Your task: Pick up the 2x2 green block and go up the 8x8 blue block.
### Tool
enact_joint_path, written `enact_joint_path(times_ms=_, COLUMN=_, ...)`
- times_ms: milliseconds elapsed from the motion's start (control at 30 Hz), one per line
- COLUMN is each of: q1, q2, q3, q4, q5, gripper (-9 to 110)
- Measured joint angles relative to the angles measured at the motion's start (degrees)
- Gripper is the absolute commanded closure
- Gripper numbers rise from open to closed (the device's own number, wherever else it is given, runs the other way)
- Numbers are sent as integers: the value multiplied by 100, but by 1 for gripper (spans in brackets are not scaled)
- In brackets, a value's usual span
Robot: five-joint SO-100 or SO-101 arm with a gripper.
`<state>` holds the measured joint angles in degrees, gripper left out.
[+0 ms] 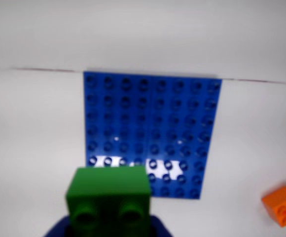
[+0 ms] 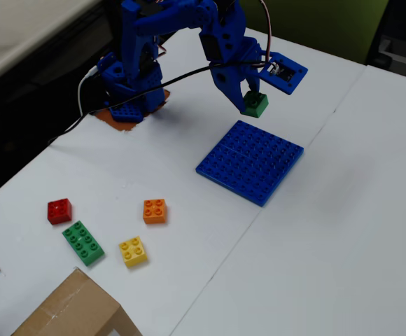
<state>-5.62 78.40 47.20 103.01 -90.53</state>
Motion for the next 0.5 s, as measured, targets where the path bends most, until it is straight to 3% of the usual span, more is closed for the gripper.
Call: enact_joint_path(times_ms=500, q1=0, q2=0, q3=0, q4=0, q5=0, gripper=101)
